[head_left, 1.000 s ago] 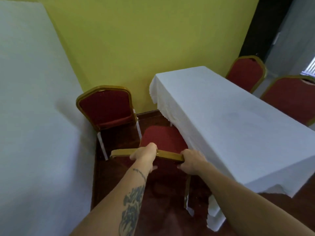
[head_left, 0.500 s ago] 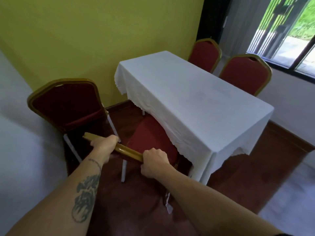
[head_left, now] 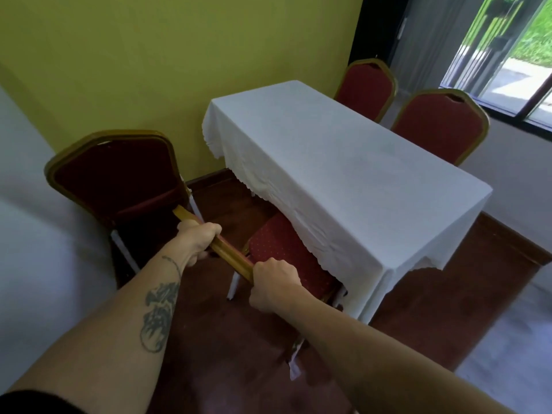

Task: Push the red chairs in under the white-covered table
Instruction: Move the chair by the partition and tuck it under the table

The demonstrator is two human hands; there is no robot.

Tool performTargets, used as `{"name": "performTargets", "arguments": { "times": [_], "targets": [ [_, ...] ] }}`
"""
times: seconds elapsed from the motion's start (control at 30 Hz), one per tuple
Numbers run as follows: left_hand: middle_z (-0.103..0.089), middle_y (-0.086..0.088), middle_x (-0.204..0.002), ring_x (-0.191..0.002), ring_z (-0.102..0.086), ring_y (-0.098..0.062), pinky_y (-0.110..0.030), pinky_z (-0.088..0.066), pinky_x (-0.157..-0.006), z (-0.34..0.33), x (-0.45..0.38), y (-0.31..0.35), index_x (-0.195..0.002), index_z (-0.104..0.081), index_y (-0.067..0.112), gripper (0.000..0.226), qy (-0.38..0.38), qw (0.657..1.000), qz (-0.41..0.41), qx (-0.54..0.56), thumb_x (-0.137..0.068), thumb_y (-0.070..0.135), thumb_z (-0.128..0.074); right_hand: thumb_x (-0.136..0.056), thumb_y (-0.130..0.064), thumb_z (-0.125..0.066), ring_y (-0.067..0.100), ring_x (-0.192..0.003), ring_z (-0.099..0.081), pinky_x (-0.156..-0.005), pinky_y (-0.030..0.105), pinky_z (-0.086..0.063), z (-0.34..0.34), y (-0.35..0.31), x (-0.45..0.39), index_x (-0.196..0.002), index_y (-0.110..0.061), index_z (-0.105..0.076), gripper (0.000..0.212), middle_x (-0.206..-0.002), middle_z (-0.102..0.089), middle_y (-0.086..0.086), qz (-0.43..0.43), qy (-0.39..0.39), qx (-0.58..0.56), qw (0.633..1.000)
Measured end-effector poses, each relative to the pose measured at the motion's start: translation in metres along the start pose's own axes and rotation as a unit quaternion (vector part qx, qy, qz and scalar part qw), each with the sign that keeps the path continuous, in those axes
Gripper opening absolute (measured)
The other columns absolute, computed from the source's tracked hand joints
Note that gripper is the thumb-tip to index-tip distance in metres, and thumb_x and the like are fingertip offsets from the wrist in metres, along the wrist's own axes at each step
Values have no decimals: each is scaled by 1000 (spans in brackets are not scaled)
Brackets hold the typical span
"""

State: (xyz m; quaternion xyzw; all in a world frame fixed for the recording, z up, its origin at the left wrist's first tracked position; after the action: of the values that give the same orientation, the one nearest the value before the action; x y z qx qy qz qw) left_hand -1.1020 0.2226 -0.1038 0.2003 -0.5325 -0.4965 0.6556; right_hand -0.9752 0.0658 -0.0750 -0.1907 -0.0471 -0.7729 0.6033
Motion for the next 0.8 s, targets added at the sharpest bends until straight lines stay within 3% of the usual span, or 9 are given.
{"name": "performTargets", "arguments": {
  "times": [0.07, 0.17, 0.33, 0.43, 0.6, 0.67, 0.8],
  "targets": [
    [-62, -20, -126, -93, -72, -29, -48, -65, -71, 3, -6, 5, -119, -58, -2, 54, -13, 1000, -5, -4, -70, 18, -69, -90, -30, -68, 30, -96, -68, -78, 41, -59, 2, -5, -7, -120, -10, -64, 37, -99, -59, 7, 1, -5, -6, 1000],
    [-64, -23, -121, -92, -73, -30, -51, -65, -75, 4, -12, 14, -120, -56, -4, 44, -27, 1000, -3, -4, -80, 11, -67, -90, -31, -67, 29, -97, -67, -82, 43, -59, 4, -4, -18, -117, -11, -63, 34, -95, -55, 5, 0, -18, -15, 1000],
    [-63, -22, -119, -90, -73, -33, -53, -64, -73, 2, -30, 24, -136, -42, -4, 77, -32, 999, -9, -8, -66, 20, -68, -88, -43, -63, 32, -102, -66, -85, 43, -55, 0, 7, -38, -123, -16, -56, 45, -109, -63, 7, -17, -42, -56, 997],
    [-64, -20, -116, -88, -73, -32, -49, -65, -70, 2, -40, 32, -143, -37, -3, 80, -5, 1000, -12, -10, -74, 21, -67, -89, -41, -61, 35, -107, -65, -87, 44, -52, -8, 8, -52, -135, -17, -48, 53, -115, -62, 9, -22, -73, -98, 992],
    [-60, -20, -130, -110, -65, -37, -47, -60, -89, 8, -50, 48, -145, -35, -1, 80, 57, 997, -20, -49, -74, 22, -64, -85, -36, -59, 39, -118, -59, -98, 50, -50, -11, 5, -73, -148, -18, -36, 69, -130, -56, 13, -10, -93, -158, 983],
    [-57, -19, -136, -116, -62, -37, -40, -58, -82, 8, -50, 56, -147, -32, -1, 72, 87, 993, -19, -75, -86, 19, -64, -84, -35, -58, 39, -116, -60, -97, 50, -51, -8, 3, -83, -151, -19, -34, 73, -131, -58, 12, 6, -88, -166, 982],
    [-53, -19, -140, -117, -61, -36, -28, -39, -48, 1, -63, 75, -148, -30, -1, 63, 122, 984, -20, -127, -95, 16, -61, -81, -37, -57, 38, -112, -62, -95, 49, -52, 0, 6, -104, -151, -21, -37, 74, -128, -61, 10, 17, -70, -172, 983]
  ]
}}
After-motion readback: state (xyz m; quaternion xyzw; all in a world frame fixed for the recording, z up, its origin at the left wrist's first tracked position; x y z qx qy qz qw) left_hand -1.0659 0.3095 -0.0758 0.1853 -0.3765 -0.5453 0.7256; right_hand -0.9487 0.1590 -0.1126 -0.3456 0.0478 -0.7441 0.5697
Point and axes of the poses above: each hand's wrist, its own x-axis away from the middle knuckle, its own z-axis out of the back of the hand, y = z × x, the point moved 9 cm from there along -x, towards the middle knuckle
